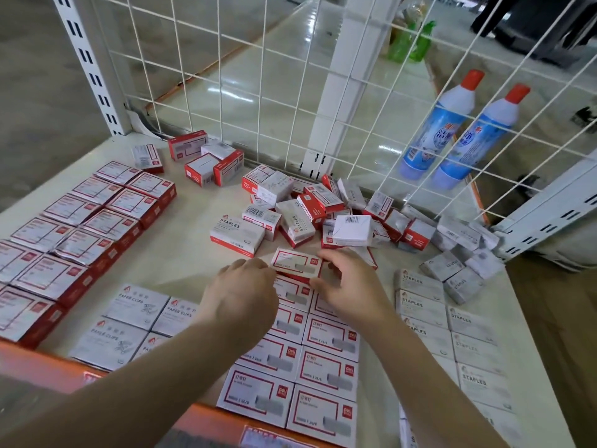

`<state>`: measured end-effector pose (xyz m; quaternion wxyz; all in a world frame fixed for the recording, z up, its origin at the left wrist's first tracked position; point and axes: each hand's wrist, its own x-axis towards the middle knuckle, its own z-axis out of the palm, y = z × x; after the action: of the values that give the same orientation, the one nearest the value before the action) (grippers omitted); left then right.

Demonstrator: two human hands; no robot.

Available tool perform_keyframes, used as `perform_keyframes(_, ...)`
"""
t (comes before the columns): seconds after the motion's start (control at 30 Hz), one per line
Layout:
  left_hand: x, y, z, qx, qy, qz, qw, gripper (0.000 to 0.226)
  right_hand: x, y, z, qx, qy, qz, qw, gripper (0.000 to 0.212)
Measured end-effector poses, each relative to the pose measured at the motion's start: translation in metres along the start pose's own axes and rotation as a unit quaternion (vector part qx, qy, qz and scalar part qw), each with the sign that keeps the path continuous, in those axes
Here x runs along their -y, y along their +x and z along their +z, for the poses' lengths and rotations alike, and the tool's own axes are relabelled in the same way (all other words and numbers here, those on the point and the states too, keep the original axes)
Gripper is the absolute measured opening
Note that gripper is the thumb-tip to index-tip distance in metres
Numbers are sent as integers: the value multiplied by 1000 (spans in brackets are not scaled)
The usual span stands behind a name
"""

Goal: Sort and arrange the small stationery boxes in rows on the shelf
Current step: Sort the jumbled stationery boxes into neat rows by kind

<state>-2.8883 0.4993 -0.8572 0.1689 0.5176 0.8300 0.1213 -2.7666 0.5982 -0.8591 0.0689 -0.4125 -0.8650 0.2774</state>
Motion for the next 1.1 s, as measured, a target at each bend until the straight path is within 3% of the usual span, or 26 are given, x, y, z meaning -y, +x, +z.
perform_keyframes(0.67, 1, 14, -1, 8, 17, -30, 999, 33, 0, 7, 6, 43, -70, -27, 996, 44)
perform_keyframes(1.1, 0, 13, 0, -2, -53, -62, 997, 33, -6, 6, 7, 27, -60, -27, 997, 43)
